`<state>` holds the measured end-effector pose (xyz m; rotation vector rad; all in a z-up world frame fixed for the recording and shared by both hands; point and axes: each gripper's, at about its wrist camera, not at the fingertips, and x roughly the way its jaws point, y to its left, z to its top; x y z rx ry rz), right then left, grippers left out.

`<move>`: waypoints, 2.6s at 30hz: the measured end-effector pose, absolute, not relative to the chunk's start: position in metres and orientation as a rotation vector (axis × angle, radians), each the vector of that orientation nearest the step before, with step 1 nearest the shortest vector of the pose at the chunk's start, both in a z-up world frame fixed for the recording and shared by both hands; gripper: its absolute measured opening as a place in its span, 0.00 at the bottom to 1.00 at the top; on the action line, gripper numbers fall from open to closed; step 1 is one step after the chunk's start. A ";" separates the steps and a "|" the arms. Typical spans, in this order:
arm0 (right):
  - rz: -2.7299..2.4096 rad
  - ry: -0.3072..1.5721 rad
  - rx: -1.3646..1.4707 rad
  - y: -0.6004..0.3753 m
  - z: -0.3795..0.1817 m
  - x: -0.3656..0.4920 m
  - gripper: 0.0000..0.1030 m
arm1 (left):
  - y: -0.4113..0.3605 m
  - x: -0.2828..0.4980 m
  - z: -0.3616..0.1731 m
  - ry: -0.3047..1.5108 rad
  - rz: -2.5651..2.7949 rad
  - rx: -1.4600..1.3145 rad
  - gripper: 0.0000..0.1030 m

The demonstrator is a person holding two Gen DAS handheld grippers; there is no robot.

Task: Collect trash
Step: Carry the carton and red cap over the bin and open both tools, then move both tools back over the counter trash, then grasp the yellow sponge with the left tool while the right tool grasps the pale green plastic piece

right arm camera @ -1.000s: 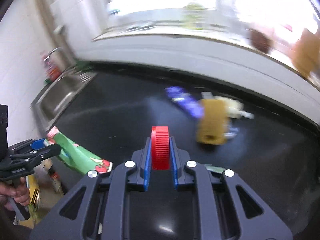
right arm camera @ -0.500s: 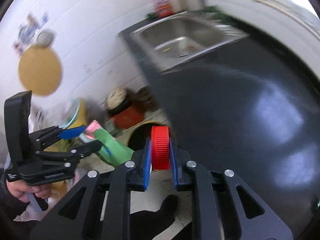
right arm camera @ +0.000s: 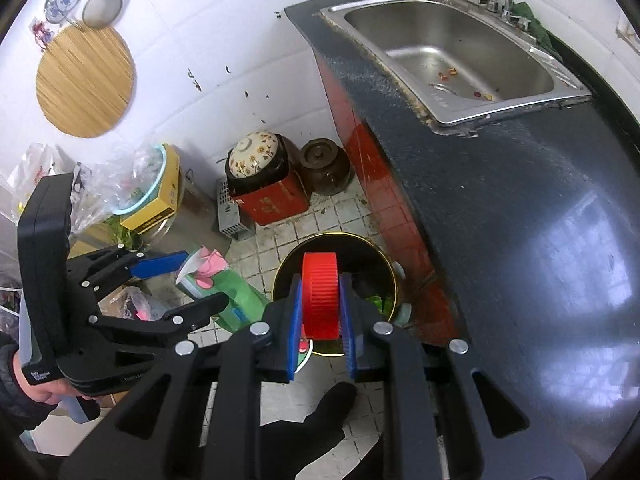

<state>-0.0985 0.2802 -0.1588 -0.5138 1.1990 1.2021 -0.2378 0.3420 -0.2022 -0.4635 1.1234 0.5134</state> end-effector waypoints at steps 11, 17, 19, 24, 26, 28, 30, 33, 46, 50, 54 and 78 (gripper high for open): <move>1.196 1.213 -0.546 0.297 -0.169 -0.099 0.51 | 0.357 -0.230 -0.229 1.167 0.524 -0.450 0.75; 1.154 1.190 -0.503 0.272 -0.154 -0.084 0.65 | 0.349 -0.228 -0.215 1.129 0.539 -0.428 0.83; 1.116 1.159 -0.481 0.250 -0.142 -0.074 0.74 | 0.341 -0.224 -0.202 1.100 0.547 -0.382 0.89; 0.965 1.083 -0.383 0.178 -0.104 -0.036 0.80 | 0.304 -0.192 -0.160 1.024 0.512 -0.240 0.93; 0.864 1.032 -0.319 0.130 -0.082 -0.015 0.81 | 0.286 -0.173 -0.146 0.994 0.468 -0.202 0.93; 0.760 0.993 -0.278 0.086 -0.066 0.002 0.81 | 0.258 -0.141 -0.130 0.964 0.390 -0.167 0.94; 0.670 0.968 -0.237 0.045 -0.053 0.018 0.81 | 0.230 -0.110 -0.119 0.944 0.305 -0.145 0.94; 0.523 0.937 -0.173 -0.026 -0.036 0.039 0.81 | 0.186 -0.066 -0.108 0.927 0.189 -0.114 0.94; 0.174 0.901 -0.017 -0.262 -0.029 0.076 0.81 | -0.013 0.080 -0.092 0.940 -0.170 -0.008 0.94; 0.198 0.930 -0.002 -0.287 -0.047 0.090 0.81 | -0.049 0.110 -0.096 0.951 -0.217 0.032 0.94; 0.250 0.970 -0.018 -0.293 -0.071 0.106 0.81 | -0.078 0.141 -0.108 0.986 -0.236 0.036 0.94; 0.676 1.182 -0.361 -0.273 -0.212 0.167 0.73 | -0.175 0.293 -0.214 1.133 -0.260 -0.070 0.86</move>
